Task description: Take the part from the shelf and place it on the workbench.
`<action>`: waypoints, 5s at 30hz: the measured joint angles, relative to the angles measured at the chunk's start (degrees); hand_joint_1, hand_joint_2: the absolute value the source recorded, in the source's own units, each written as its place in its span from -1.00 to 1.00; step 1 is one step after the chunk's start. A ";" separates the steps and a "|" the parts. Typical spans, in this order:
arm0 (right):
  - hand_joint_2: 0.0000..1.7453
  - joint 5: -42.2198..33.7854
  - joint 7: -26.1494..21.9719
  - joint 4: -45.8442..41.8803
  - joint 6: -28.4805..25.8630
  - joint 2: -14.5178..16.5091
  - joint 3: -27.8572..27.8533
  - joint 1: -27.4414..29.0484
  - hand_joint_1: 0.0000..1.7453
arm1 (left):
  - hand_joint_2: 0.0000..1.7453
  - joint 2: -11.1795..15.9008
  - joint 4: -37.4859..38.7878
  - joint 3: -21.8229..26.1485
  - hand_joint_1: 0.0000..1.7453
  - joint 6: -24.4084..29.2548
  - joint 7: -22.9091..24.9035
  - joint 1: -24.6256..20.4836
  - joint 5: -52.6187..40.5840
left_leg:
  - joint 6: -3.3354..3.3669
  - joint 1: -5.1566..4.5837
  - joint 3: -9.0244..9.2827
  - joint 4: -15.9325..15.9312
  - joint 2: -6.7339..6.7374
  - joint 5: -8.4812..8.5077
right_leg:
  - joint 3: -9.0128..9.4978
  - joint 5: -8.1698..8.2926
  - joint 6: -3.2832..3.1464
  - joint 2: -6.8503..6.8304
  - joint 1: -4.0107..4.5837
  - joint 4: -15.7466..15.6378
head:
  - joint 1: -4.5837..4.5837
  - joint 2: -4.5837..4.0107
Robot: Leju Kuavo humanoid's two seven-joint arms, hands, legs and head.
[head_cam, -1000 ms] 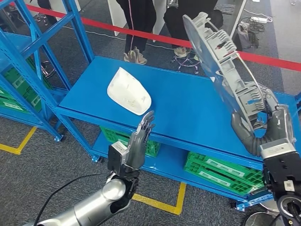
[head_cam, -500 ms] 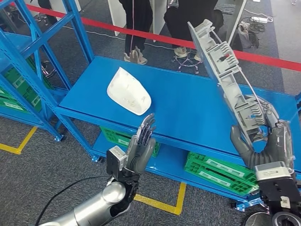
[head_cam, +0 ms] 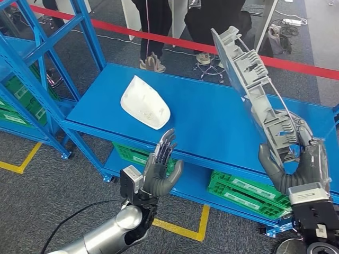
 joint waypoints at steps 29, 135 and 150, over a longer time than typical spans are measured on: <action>1.00 -2.10 -0.21 0.03 1.03 0.22 -0.53 0.24 1.00 | 1.00 0.01 -0.34 0.23 -1.00 0.27 1.25 0.03 -1.34 | 0.89 -0.04 0.66 -1.03 -0.21 -0.02 | 0.55 -0.13 0.61 -0.17 0.07 -0.60 | -0.12 0.00; 1.00 -5.61 -4.07 -2.77 9.93 2.37 2.12 0.52 1.00 | 1.00 -1.16 -1.74 0.69 -1.00 -0.83 1.52 -0.27 -0.87 | -0.87 1.25 -0.48 0.83 -8.46 -0.33 | -3.08 2.16 0.19 3.55 -0.89 1.46 | 0.60 0.00; 1.00 -6.41 -4.42 -0.27 8.30 2.42 1.63 2.64 1.00 | 1.00 -1.16 -1.81 0.72 -1.00 -1.63 1.68 -0.60 -1.05 | -2.45 1.24 -0.38 0.21 5.37 0.06 | -1.13 1.32 0.99 -6.37 -0.74 0.08 | -1.37 0.00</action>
